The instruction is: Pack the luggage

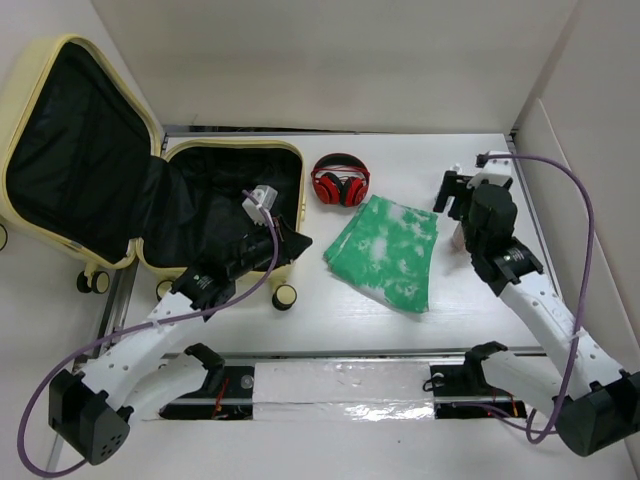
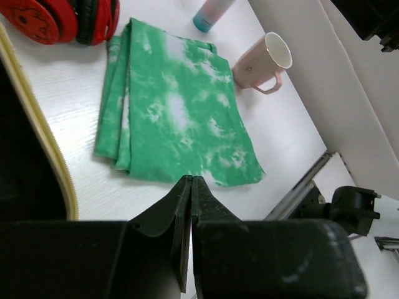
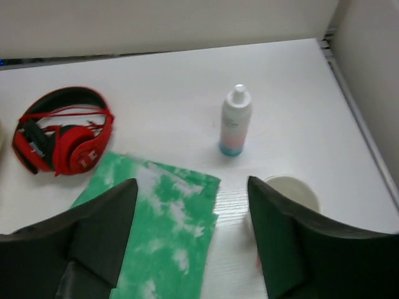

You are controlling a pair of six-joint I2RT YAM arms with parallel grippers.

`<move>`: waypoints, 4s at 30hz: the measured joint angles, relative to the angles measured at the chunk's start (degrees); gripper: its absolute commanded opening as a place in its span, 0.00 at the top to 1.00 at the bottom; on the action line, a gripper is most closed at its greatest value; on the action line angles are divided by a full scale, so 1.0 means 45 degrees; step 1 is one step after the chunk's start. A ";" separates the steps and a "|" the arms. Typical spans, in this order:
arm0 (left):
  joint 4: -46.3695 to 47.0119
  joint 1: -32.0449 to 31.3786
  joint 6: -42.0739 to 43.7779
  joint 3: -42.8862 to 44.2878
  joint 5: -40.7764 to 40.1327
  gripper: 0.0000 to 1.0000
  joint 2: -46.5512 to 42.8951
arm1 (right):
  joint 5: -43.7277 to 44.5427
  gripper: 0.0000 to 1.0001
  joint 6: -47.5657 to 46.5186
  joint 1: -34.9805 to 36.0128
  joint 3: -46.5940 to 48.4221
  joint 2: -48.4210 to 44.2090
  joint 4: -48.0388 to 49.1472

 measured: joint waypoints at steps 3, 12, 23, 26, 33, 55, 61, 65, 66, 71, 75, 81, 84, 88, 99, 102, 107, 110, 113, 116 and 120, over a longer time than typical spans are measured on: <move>-0.0534 0.0010 0.0267 0.0107 -0.0520 1.00 -0.0413 | -0.0189 0.10 0.0049 -0.1277 0.0175 0.0262 -0.0199; -0.1506 -0.2856 0.0330 0.1302 -0.3755 1.00 0.2307 | -0.2307 0.07 0.0044 -0.4104 0.1175 0.3925 -0.0316; -0.0767 -0.5459 0.0160 0.2375 -0.6994 0.60 0.2040 | -0.4313 0.12 -0.0049 -0.4590 0.3138 0.6994 0.0112; -0.1219 -0.5382 0.0151 0.2059 -0.7019 0.59 0.1122 | -0.4512 0.17 -0.0044 -0.4954 0.3177 0.7616 0.0155; -0.3245 -0.5421 0.0797 0.2370 -0.7495 0.54 -0.1107 | -0.5212 0.18 -0.0058 -0.5124 0.4498 0.9146 0.0243; -0.4367 -0.3900 0.2705 0.1671 -0.7825 0.51 -0.2608 | -0.2885 0.73 -0.0418 -0.3691 0.6110 1.1176 0.0403; -0.4265 -0.3857 0.2778 0.1671 -0.7805 0.51 -0.2788 | -0.2385 0.72 -0.1297 -0.1350 0.5348 0.8019 0.0500; -0.4265 -0.3857 0.2720 0.1617 -0.8223 0.51 -0.3288 | -0.3196 0.72 -0.1535 0.1549 0.6018 0.6717 0.1088; -0.4274 -0.3857 0.2686 0.1564 -0.8378 0.50 -0.3575 | -0.3580 0.72 -0.1515 0.2244 0.6256 0.6669 0.1297; -0.4255 -0.3857 0.2535 0.1263 -0.9049 0.50 -0.5197 | -0.5693 0.71 -0.1331 0.5037 0.7864 0.8140 0.1768; -0.4070 -0.3857 0.2409 0.1234 -0.9622 0.50 -0.6246 | -0.7509 0.71 -0.0758 0.6154 1.0001 1.0904 0.1710; -0.3993 -0.3857 0.2225 0.1200 -1.0035 0.49 -0.6528 | -0.9311 0.72 0.0185 0.6917 1.2944 1.5008 0.1375; -0.4007 -0.3857 0.2157 0.1175 -1.0117 0.50 -0.6523 | -1.0292 0.72 0.0835 0.6999 1.4110 1.6538 0.1137; -0.4017 -0.3857 0.2137 0.1175 -1.0146 0.49 -0.6499 | -1.0972 0.72 0.1404 0.6999 1.4858 1.7680 0.0933; -0.4080 -0.3857 0.2113 0.1175 -1.0200 0.49 -0.6353 | -0.7427 0.23 0.1632 0.6824 1.7486 1.9351 0.0019; -0.4090 -0.3857 0.2108 0.1175 -1.0248 0.48 -0.6314 | -0.6581 0.07 0.1744 0.6499 1.8360 1.9632 0.0277; -0.4095 -0.3857 0.2103 0.1175 -1.0331 0.47 -0.6159 | -0.6484 0.02 0.1787 0.5770 1.9263 1.9637 0.0971; -0.4080 -0.3857 0.2103 0.1175 -1.0346 0.47 -0.5931 | -0.6577 0.02 0.1647 0.5372 1.8161 1.8724 0.1180; -0.4080 -0.3857 0.2108 0.1175 -1.0350 0.48 -0.5503 | -0.6630 0.11 0.1404 0.5168 1.6140 1.7039 0.1467; -0.4090 -0.3837 0.2059 0.1175 -1.0346 0.54 -0.4906 | -0.6674 0.54 0.1093 0.5115 1.3886 1.4838 0.1792; -0.4046 -0.3283 0.1977 0.1180 -0.9831 0.67 -0.4065 | -0.6601 1.00 0.0573 0.4988 1.0686 1.1511 0.2628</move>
